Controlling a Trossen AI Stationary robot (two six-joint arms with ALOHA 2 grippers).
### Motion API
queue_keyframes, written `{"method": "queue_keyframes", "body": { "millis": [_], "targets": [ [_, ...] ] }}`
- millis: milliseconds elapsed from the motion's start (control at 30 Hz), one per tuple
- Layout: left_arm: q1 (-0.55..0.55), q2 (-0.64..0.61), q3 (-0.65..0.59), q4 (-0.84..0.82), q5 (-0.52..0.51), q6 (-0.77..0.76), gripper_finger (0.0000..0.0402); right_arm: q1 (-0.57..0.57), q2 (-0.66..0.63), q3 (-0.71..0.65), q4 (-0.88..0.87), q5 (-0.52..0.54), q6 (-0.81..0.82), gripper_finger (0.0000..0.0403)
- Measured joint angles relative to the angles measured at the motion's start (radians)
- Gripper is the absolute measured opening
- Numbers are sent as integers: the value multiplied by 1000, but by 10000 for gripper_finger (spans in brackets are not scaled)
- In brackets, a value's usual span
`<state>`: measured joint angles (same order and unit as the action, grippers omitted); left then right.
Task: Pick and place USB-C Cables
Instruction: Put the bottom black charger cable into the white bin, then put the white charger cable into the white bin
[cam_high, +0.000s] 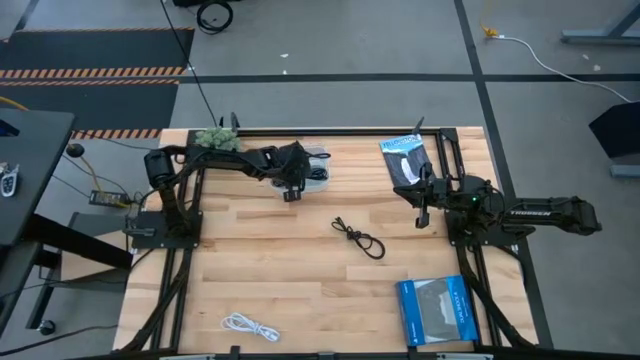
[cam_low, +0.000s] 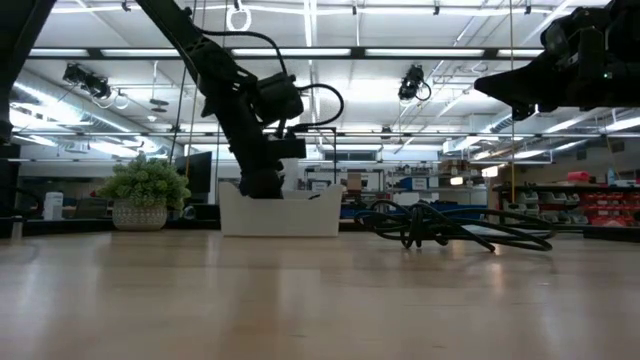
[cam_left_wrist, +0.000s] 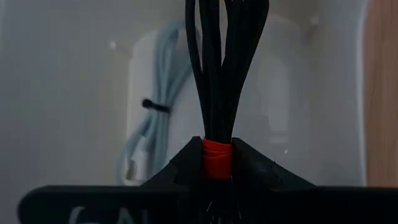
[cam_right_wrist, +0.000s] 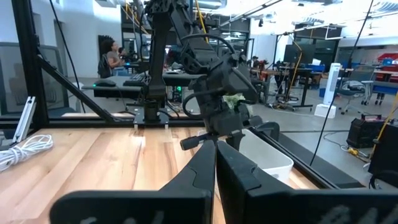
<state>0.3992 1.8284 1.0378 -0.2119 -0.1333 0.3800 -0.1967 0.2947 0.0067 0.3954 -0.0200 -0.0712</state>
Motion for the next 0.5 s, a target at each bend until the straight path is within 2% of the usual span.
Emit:
{"method": "queue_keyframes", "body": {
  "millis": [133, 367, 500],
  "targets": [
    [-5, 0, 0, -9, -6, -2, 95, 0, 0, 0, 0, 0, 0, 20],
    [-7, -1, 0, -8, -20, -25, 167, 0, 0, 0, 0, 0, 0, 20],
    [-7, -1, 24, -22, -20, -60, 195, 0, 0, 0, 0, 0, 0, 20]
  ]
}}
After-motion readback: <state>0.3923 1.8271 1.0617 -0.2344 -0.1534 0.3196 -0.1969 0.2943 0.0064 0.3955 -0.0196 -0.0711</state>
